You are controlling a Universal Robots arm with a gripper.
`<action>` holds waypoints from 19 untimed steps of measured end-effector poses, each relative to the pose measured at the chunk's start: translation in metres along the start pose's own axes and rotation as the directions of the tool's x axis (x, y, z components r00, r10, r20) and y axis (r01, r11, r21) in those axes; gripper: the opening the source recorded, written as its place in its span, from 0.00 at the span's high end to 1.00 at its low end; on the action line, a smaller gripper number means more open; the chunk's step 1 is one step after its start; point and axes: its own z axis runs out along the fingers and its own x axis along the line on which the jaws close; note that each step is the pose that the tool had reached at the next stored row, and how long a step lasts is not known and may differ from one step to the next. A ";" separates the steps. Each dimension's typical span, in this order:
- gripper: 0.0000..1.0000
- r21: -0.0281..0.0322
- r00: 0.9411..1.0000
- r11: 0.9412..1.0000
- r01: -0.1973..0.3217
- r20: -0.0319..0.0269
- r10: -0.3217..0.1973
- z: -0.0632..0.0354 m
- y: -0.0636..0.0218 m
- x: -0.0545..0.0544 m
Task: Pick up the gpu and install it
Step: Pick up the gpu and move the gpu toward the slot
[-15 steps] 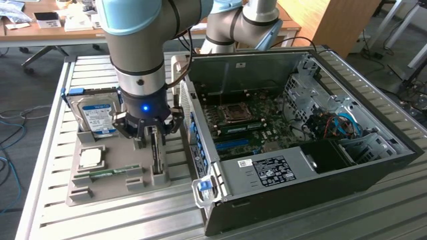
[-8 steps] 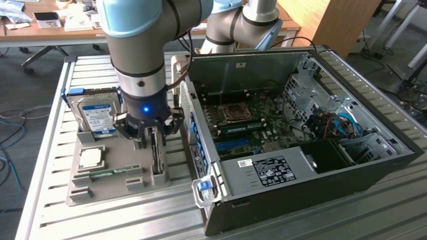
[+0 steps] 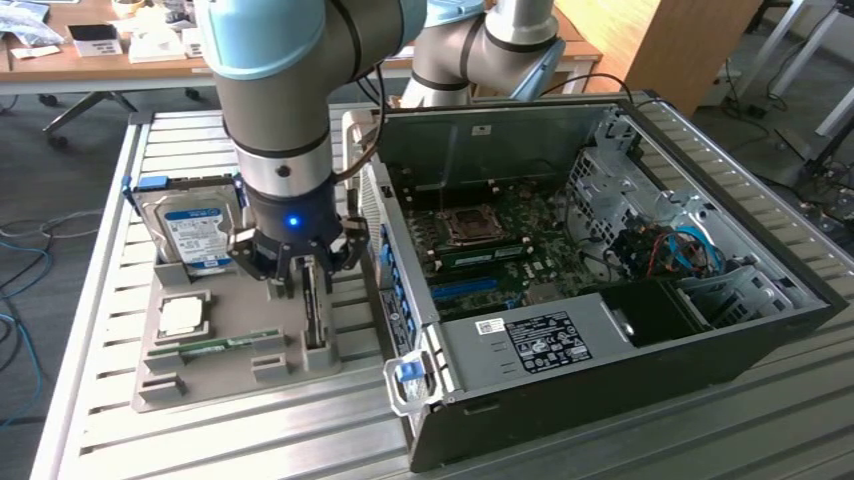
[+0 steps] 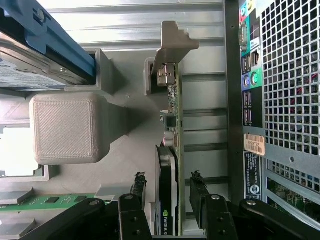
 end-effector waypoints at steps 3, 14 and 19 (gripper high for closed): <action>0.51 0.000 1.000 1.000 0.000 0.000 0.000 0.0012 -0.0001 0.000; 0.51 0.000 1.000 1.000 0.000 0.000 0.000 0.0013 -0.0029 -0.001; 0.51 0.000 1.000 1.000 0.000 0.000 0.000 0.0016 -0.0054 -0.001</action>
